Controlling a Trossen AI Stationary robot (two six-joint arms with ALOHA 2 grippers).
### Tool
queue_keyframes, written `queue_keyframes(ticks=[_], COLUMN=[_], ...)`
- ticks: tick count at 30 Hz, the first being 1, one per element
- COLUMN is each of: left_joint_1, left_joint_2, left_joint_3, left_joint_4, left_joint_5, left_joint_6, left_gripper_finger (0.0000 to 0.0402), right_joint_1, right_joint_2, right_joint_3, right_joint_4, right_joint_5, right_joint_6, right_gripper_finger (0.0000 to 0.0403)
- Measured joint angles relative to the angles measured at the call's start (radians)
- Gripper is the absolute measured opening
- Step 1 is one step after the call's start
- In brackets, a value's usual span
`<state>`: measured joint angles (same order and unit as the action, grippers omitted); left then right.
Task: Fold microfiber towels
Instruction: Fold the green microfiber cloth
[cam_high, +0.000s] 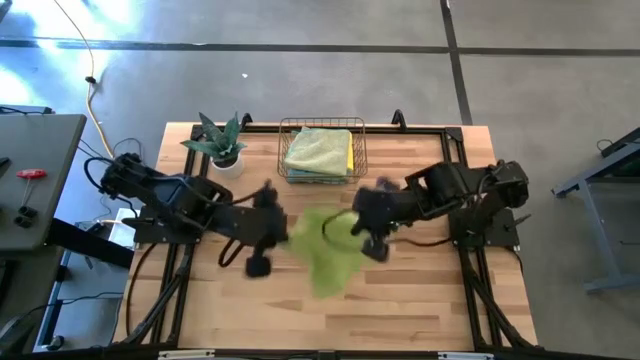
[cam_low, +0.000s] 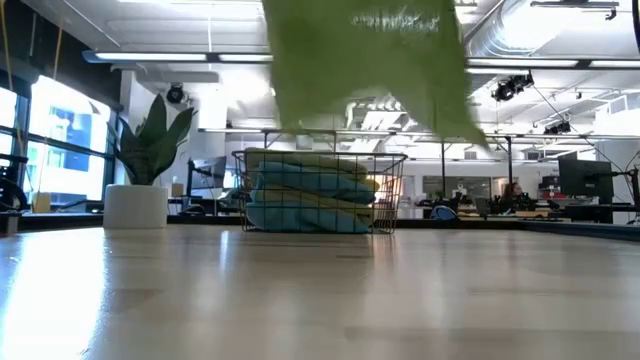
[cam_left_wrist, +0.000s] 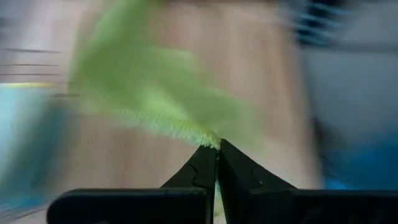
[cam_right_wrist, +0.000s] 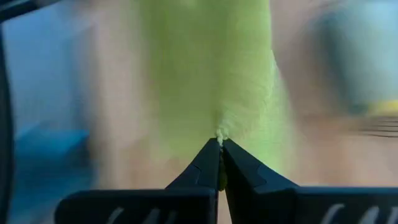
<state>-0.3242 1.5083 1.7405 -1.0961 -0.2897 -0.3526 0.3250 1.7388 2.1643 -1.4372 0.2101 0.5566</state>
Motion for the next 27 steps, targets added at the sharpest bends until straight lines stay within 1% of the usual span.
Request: queue_keyframes(ticks=[1, 2, 3, 4, 5, 6, 8, 10, 11, 14, 16, 17, 21, 24, 27], left_joint_1=[0.011, 0.018, 0.020, 0.019, 0.014, 0.010, 0.009, 0.012, 0.015, 0.030, 0.036, 0.038, 0.048, 0.064, 0.080], left_joint_2=[0.000, 0.002, 0.002, 0.002, 0.002, 0.003, 0.006, 0.004, 0.001, -0.001, 0.001, 0.001, 0.001, 0.000, 0.000], left_joint_3=[0.000, 0.000, 0.000, 0.000, 0.000, 0.000, 0.000, 0.000, 0.000, 0.000, 0.000, 0.000, 0.000, 0.000, 0.000], left_joint_4=[0.013, 0.025, 0.041, 0.057, 0.067, 0.070, 0.065, 0.047, 0.035, -0.017, -0.061, -0.081, -0.141, -0.158, -0.194], left_joint_5=[0.131, 0.268, 0.374, 0.443, 0.468, 0.458, 0.381, 0.309, 0.289, 0.278, 0.269, 0.248, 0.109, 0.022, -0.044], left_joint_6=[0.033, 0.067, 0.100, 0.125, 0.143, 0.149, 0.154, 0.149, 0.147, 0.140, 0.126, 0.121, 0.132, 0.176, 0.236], left_gripper_finger=[0.0000, 0.0000, 0.0000, 0.0000, 0.0000, 0.0000, 0.0000, 0.0000, 0.0000, 0.0000, 0.0000, 0.0000, 0.0000, 0.0000, 0.0000], right_joint_1=[-0.007, -0.009, -0.009, -0.008, -0.007, -0.007, -0.014, -0.024, -0.026, -0.024, -0.023, -0.023, -0.025, -0.036, -0.052], right_joint_2=[0.002, 0.003, 0.003, 0.002, 0.002, 0.000, -0.006, -0.010, -0.011, -0.008, -0.005, -0.005, -0.004, -0.004, -0.004], right_joint_3=[0.000, 0.000, 0.000, 0.000, 0.000, 0.000, 0.000, 0.000, 0.000, 0.000, 0.000, 0.000, 0.000, 0.000, 0.000], right_joint_4=[0.023, 0.052, 0.083, 0.109, 0.125, 0.131, 0.119, 0.103, 0.087, 0.052, 0.032, 0.025, 0.023, 0.019, 0.008], right_joint_5=[-0.125, -0.213, -0.266, -0.281, -0.279, -0.263, -0.212, -0.192, -0.191, -0.188, -0.167, -0.148, -0.050, 0.007, 0.054], right_joint_6=[-0.038, -0.075, -0.110, -0.136, -0.147, -0.146, -0.131, -0.127, -0.118, -0.080, -0.062, -0.059, -0.039, -0.042, -0.095], right_gripper_finger=[0.0000, 0.0000, 0.0000, 0.0000, 0.0000, 0.0000, 0.0000, 0.0000, 0.0000, 0.0000, 0.0000, 0.0000, 0.0000, 0.0000, 0.0000])
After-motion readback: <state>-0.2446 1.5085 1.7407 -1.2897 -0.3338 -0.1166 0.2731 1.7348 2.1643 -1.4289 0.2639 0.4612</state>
